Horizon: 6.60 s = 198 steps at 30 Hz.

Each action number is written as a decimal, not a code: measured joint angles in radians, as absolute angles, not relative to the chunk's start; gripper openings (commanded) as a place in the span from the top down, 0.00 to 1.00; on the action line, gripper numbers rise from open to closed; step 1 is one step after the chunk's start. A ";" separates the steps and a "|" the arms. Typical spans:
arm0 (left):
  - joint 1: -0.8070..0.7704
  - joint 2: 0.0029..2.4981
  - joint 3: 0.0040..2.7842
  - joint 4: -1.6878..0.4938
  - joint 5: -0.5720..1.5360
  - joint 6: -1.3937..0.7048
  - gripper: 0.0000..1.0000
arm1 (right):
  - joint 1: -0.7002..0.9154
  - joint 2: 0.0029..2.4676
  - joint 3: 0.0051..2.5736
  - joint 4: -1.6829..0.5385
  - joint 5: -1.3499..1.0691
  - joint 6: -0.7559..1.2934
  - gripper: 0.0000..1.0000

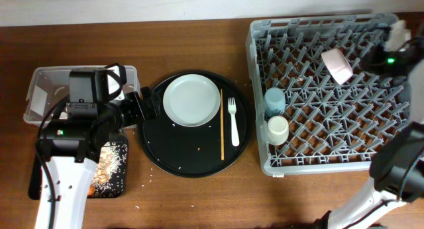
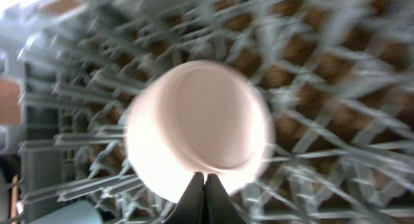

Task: Sort waste into correct bins and load items into the dishwasher rack
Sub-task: 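Grasp the edge of the grey plate with the right gripper, then lift the grey plate and stand it upright in the rack, then grasp the white fork on the round tray with the right gripper, then insert the white fork upright into the rack with right gripper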

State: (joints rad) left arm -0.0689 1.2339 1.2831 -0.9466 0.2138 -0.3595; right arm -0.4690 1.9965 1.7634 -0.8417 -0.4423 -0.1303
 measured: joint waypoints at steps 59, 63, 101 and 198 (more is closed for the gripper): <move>-0.069 1.234 1.283 -0.947 0.214 -0.360 0.01 | 0.486 2.296 1.783 -0.604 -0.123 -0.127 0.96; -0.069 1.234 1.283 -0.945 0.213 -0.360 0.01 | 0.486 2.139 1.788 -0.716 -0.107 -0.135 0.96; -0.069 1.234 1.283 -0.947 0.214 -0.360 0.01 | 0.107 1.847 1.774 -0.825 0.791 -0.542 0.96; -0.069 1.234 1.283 -0.947 0.213 -0.360 0.01 | -0.051 2.230 2.185 -1.373 0.015 -0.090 0.95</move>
State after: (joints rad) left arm -0.0689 1.2339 1.2831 -0.9466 0.2134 -0.3595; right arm -0.0513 2.2303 2.1845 -1.3731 0.0147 -0.0902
